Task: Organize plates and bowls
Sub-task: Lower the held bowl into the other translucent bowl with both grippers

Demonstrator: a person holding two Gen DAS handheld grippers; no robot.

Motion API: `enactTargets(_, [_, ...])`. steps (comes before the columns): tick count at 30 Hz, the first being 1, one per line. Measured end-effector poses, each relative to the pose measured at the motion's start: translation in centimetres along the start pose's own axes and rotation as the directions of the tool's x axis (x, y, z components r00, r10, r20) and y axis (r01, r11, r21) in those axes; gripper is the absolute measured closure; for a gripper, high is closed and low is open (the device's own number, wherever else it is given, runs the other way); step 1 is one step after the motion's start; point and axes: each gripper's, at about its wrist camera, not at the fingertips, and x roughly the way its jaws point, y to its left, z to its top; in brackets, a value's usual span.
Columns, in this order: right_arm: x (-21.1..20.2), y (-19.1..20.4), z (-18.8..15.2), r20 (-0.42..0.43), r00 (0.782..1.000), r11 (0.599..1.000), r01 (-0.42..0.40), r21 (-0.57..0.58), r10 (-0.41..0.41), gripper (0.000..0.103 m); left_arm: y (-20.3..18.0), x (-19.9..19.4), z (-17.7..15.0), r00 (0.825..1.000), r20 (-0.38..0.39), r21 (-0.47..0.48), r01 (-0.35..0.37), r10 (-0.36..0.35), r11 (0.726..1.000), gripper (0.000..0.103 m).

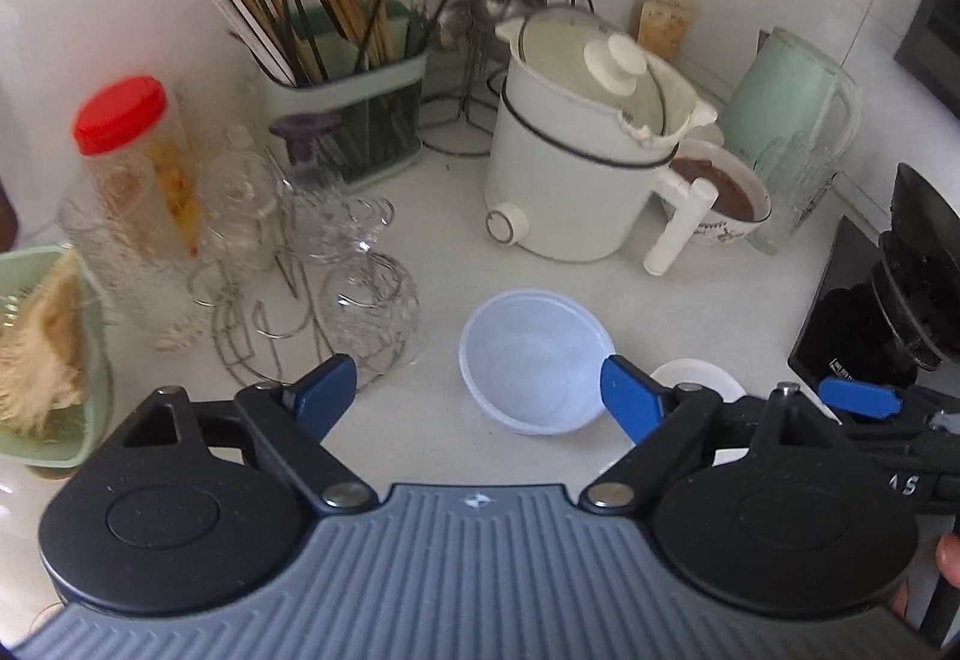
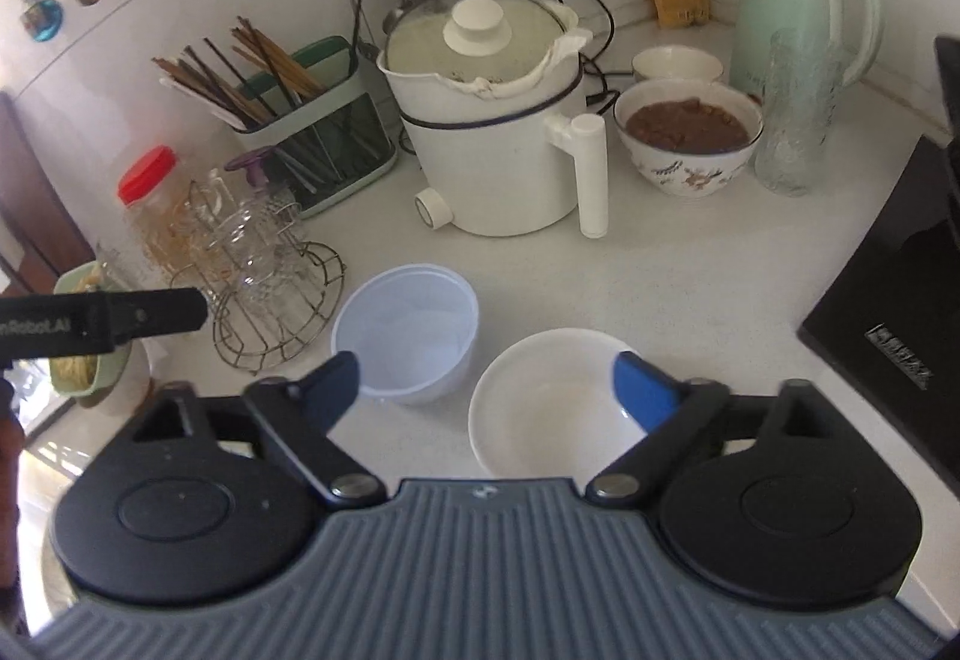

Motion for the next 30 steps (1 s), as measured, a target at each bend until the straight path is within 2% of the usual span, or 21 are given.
enactTargets(7, [3.4,-1.5,1.6,-0.006,1.0,1.0,-0.002,0.015,0.002,0.0,0.9,5.7,0.9,0.996,-0.087,-0.076,0.021,-0.028,0.997,0.012])
enactTargets(10, [5.3,-2.2,2.0,-0.015,1.0,1.0,0.002,0.021,-0.002,0.001,0.9,7.8,0.9,0.993,-0.111,-0.071,0.023,-0.031,0.997,0.013])
enactTargets(13, [6.9,-2.4,2.2,-0.009,1.0,1.0,-0.028,0.012,0.028,0.002,0.5,9.2,0.8,0.994,-0.108,-0.037,0.029,-0.033,0.999,0.013])
enactTargets(15, [8.3,-2.9,2.3,-0.034,0.995,0.995,-0.092,0.034,0.093,0.013,0.6,10.2,0.7,0.992,-0.12,-0.042,0.024,-0.029,0.999,0.014])
enactTargets(16, [9.0,-2.8,2.3,-0.044,0.994,0.994,-0.103,0.033,0.104,0.016,0.7,10.6,0.6,0.991,-0.126,-0.052,0.03,-0.036,0.998,0.015])
enactTargets(17, [9.6,-2.6,2.3,-0.054,0.994,0.995,-0.098,0.017,0.099,0.026,0.9,11.0,0.5,0.991,-0.13,-0.063,0.035,-0.043,0.997,0.019])
enactTargets(19, [10.8,-2.0,2.1,-0.069,0.993,0.995,-0.097,-0.008,0.096,0.032,1.1,11.8,0.3,0.989,-0.138,-0.082,0.037,-0.048,0.996,0.025])
enactTargets(24, [13.3,-1.1,1.8,-0.107,0.987,0.992,-0.126,-0.021,0.123,0.052,2.0,13.8,-0.3,0.983,-0.177,-0.138,0.029,-0.053,0.99,0.05])
enactTargets(26, [14.1,-0.8,1.6,-0.117,0.986,0.992,-0.125,-0.033,0.121,0.058,2.3,14.4,-0.5,0.98,-0.187,-0.157,0.034,-0.063,0.987,0.055])
enactTargets(30, [14.8,-0.3,1.5,-0.132,0.985,0.99,-0.123,-0.066,0.113,0.076,3.0,15.4,-0.5,0.971,-0.203,-0.234,0.074,-0.123,0.969,0.068])
